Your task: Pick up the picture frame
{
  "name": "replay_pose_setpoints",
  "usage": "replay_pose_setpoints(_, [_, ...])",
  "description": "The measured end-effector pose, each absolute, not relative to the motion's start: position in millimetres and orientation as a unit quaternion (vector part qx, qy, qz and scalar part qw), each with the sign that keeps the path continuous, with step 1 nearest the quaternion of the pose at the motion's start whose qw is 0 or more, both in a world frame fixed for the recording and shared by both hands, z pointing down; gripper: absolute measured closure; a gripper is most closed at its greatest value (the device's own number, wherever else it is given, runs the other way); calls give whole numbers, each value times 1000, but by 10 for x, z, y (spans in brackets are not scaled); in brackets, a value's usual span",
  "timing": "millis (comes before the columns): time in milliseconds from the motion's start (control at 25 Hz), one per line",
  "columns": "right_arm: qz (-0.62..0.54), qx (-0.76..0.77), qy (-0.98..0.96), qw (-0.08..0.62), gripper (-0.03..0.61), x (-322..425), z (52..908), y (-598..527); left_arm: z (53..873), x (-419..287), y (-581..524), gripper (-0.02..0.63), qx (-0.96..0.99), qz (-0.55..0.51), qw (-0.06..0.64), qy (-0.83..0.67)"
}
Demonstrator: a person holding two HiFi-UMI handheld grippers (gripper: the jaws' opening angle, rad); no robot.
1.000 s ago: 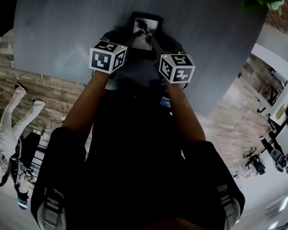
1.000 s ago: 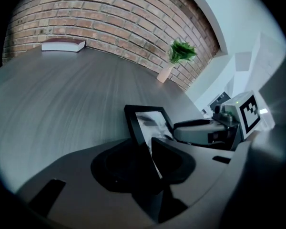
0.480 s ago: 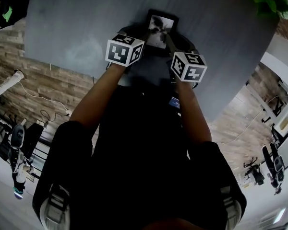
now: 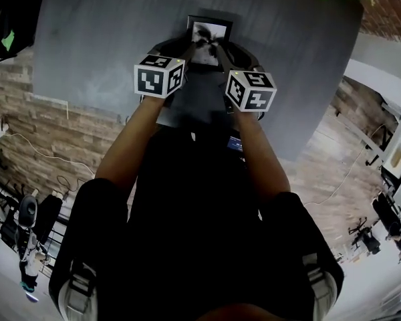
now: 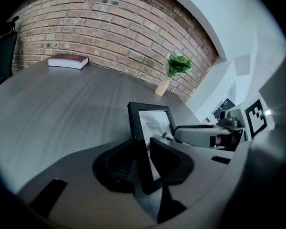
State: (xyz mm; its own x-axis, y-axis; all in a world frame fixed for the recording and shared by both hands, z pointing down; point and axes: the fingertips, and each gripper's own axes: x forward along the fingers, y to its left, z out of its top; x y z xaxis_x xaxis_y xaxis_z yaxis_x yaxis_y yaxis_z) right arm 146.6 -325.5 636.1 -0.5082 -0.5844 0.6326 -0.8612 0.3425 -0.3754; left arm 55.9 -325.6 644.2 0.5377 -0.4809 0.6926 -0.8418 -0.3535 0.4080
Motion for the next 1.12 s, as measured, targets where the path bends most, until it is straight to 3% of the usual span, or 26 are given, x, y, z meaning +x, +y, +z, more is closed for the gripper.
replay_pose_setpoints(1120, [95,490,-866,15,463,2061,3249,-3171,3339,1118,-3110,518,872,65,144,-463])
